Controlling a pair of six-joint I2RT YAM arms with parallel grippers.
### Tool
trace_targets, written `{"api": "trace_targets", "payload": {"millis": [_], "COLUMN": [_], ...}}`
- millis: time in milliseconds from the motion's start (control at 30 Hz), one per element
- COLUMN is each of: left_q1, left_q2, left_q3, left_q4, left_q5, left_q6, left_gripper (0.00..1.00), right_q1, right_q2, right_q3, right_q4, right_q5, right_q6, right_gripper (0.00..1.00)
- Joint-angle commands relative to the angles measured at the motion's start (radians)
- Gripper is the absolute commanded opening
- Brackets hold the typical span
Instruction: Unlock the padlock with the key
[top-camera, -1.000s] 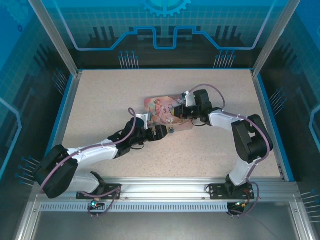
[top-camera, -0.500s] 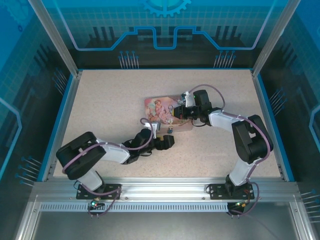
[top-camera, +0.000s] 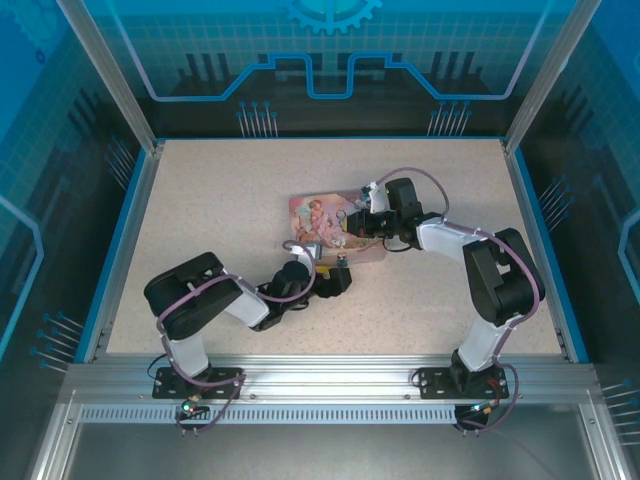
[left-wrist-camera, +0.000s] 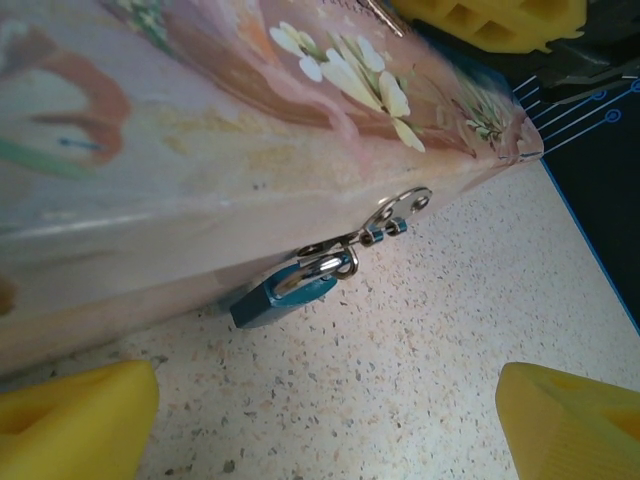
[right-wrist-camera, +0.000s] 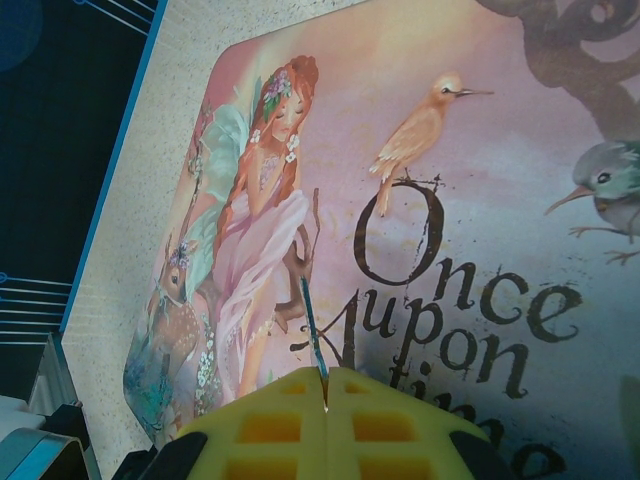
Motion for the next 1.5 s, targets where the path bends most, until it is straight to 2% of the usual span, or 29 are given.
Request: {"api": "trace_targets", "payload": {"millis": [0,567,933,1300,1467], "left_q1": [-0.002,-0.003,-0.007,-0.012,-0.015], "left_q2": [0.036,0.143,0.124,0.102,0.105], "left_q3": [0.032,0.138,0.159,0.158,0.161], "left_q4": [0.043,0.047,0.053,0.047,0.051], "left_q5": [-0.034,-0.018,0.009,-0.016,-0.025], "left_q6": [0.041,0.060,0.027,-0.014,-0.049], "left_gripper": [0.88,0.87,0.67,0.59,0.59], "right_q1": [0.029,0.030,0.030,0.030,0.030], "right_q2": [0.072,0.074,0.081,0.078,0.074], "right_q3": [-0.027,-0.030,-0.029,-0.034,-0.037], "right_q4": [-0.155,-0.149,-0.144,-0.135,-0.132], "right_q5": [0.038,0.030,0.024,0.021,0.020], "right_q6": [0.001,-0.005,0.000,0.001,0.003], "right_gripper": [0.00,0.00,0.00,0.00,0.00]}}
